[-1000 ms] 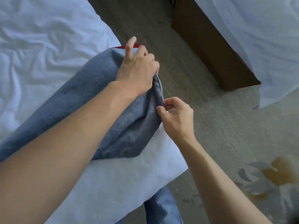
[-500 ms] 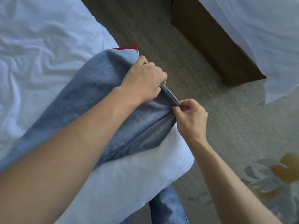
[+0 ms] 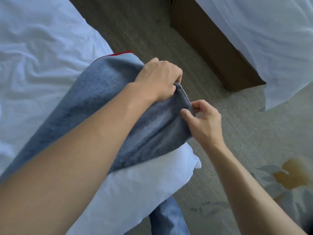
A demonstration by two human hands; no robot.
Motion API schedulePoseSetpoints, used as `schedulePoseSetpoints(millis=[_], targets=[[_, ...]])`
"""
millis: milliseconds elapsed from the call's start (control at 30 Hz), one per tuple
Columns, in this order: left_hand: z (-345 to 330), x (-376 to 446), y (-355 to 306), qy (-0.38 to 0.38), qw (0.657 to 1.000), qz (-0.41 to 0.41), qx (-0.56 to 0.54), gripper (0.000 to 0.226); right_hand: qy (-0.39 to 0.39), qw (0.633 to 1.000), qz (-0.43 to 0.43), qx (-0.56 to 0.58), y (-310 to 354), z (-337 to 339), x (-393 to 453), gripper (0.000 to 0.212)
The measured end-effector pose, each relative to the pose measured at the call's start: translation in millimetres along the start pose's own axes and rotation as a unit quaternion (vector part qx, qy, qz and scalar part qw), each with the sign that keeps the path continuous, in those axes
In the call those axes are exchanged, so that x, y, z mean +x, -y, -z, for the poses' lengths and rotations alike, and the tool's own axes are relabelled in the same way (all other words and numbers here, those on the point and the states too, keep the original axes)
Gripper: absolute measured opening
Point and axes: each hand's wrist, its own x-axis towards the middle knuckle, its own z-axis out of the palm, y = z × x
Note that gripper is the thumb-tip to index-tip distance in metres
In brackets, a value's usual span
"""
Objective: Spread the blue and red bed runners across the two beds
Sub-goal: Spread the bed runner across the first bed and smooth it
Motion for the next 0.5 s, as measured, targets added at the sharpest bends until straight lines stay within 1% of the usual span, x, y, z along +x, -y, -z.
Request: schedulePoseSetpoints(millis=[67, 100, 200, 267, 333, 400, 433, 500], targets=[[-6, -1, 0, 0.027, 1.000, -0.005, 0.002, 0.009, 0.027, 0.999, 0.010, -0.027, -7, 0, -4, 0.006], [-10, -3, -2, 0.027, 1.000, -0.010, 0.011, 0.009, 0.022, 0.999, 0.008, -0.042, -12, 2, -3, 0.007], [-20, -5, -12, -0.007, 0.998, -0.020, 0.056, 0.012, -0.024, 0.998, -0.023, -0.061, -21, 4, 8, 0.009], [-24, -7, -14, -0.033, 0.998, -0.026, 0.043, 0.017, -0.027, 0.995, -0.035, -0.092, -20, 1, 14, 0.006], [-24, -17, -7, -0.062, 0.998, -0.021, 0.011, 0.032, -0.017, 0.992, -0.027, -0.125, -14, -3, 12, 0.011], [-15, -36, 11, -0.108, 0.994, -0.001, -0.015, 0.042, -0.026, 0.989, 0.016, -0.147, -1, -9, 8, 0.026], [-9, -49, 23, -0.131, 0.991, 0.016, -0.028, 0.042, -0.036, 0.986, 0.045, -0.158, 9, -13, 7, 0.032], [8, -80, 52, -0.158, 0.984, 0.070, -0.040, 0.037, -0.052, 0.978, 0.112, -0.167, 40, -26, 5, 0.035]])
